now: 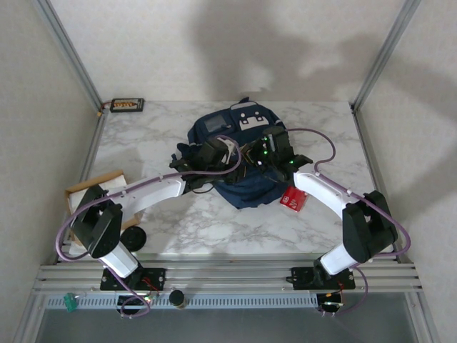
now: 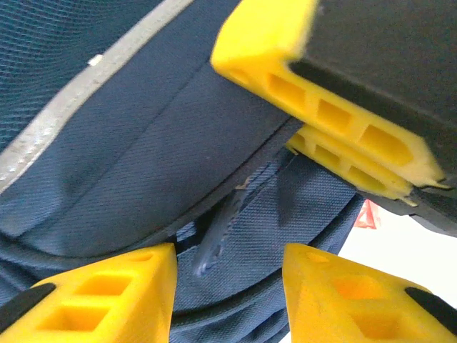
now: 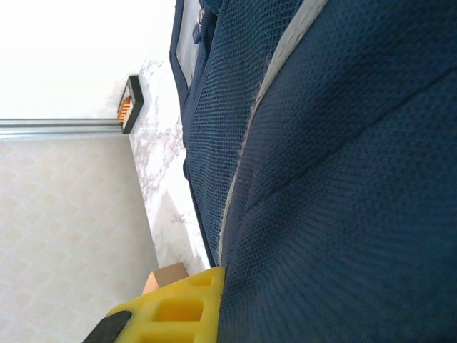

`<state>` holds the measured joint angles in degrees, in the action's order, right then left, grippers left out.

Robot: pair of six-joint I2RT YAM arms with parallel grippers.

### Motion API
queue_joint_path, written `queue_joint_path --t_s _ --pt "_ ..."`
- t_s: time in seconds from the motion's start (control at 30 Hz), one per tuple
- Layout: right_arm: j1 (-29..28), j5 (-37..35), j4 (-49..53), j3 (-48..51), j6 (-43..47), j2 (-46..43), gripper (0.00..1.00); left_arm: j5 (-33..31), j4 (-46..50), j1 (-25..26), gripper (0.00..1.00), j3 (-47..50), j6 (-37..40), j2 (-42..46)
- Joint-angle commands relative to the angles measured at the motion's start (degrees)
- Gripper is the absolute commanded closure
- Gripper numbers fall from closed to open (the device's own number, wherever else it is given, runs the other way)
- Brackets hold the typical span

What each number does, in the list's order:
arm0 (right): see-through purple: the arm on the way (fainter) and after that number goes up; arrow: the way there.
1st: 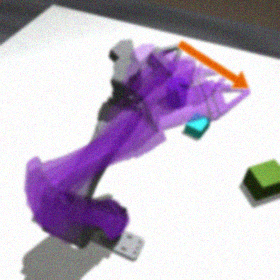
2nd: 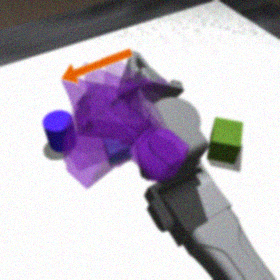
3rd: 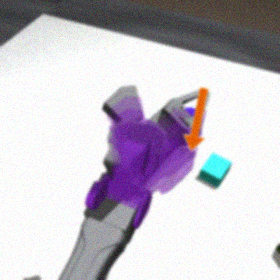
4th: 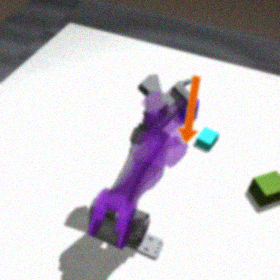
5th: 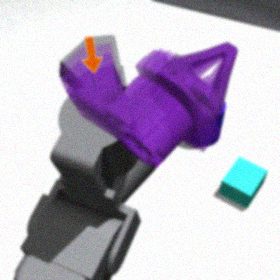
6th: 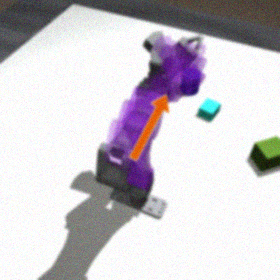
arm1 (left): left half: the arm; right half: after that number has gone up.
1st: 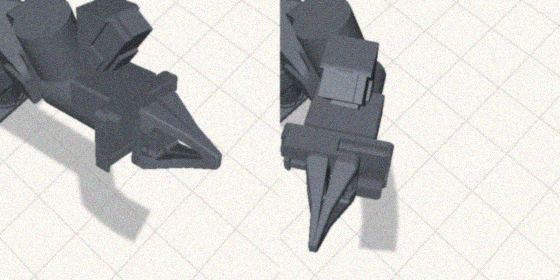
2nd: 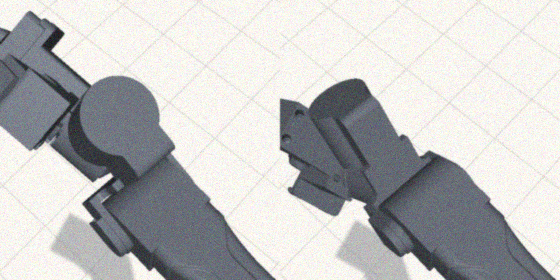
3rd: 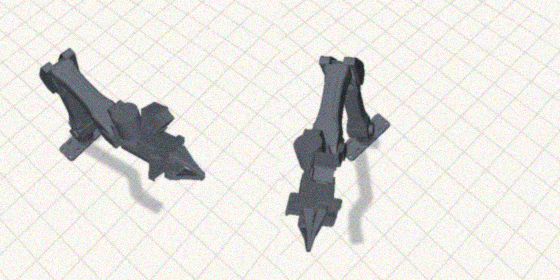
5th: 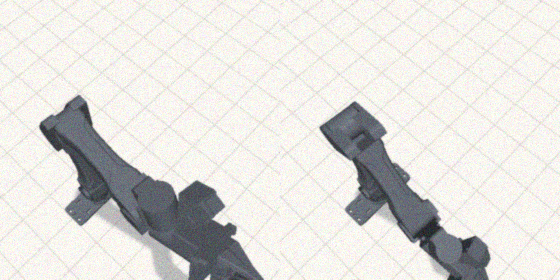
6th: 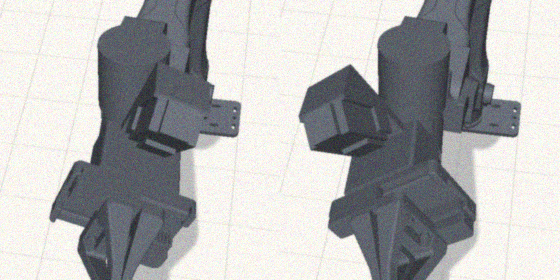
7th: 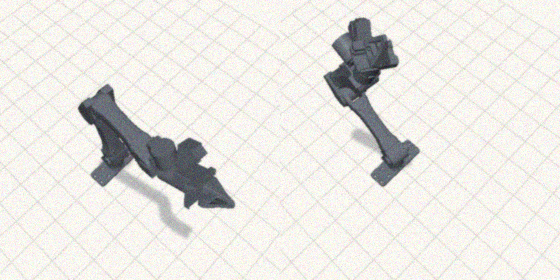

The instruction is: Pack the student bag

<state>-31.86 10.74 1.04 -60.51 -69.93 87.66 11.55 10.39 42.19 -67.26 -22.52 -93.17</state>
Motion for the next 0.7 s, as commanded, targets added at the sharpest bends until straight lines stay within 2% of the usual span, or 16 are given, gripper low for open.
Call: queue_joint_path --t_s 0.0,0.1,0.2,0.43,0.5,0.67 --pt "-0.31 3.74 -4.47 -0.95 -0.78 -0.21 0.99 -0.47 -0.02 0.65 0.61 -2.53 0.07 -1.76" --pt "-0.31 3.71 -4.42 -0.83 -0.73 0.03 1.00 -0.45 -1.03 0.70 0.64 -3.33 -0.25 -2.49" --pt "-0.31 3.75 -4.73 -0.42 -0.91 0.23 1.00 -0.97 -1.34 0.70 0.74 -4.33 -0.41 -3.50" --pt "-0.14 3.50 -3.70 -0.27 -0.30 -0.07 1.00 -3.99 -0.62 0.70 0.90 -4.20 -0.56 -2.38" --pt "0.15 3.51 -3.25 -0.22 -0.03 -0.53 1.00 -4.07 -0.46 0.70 0.98 -3.41 -0.62 -1.07" --pt "0.86 3.72 -1.50 0.56 0.85 -2.50 1.00 -8.49 2.36 -0.38 1.00 1.26 -3.69 3.40"
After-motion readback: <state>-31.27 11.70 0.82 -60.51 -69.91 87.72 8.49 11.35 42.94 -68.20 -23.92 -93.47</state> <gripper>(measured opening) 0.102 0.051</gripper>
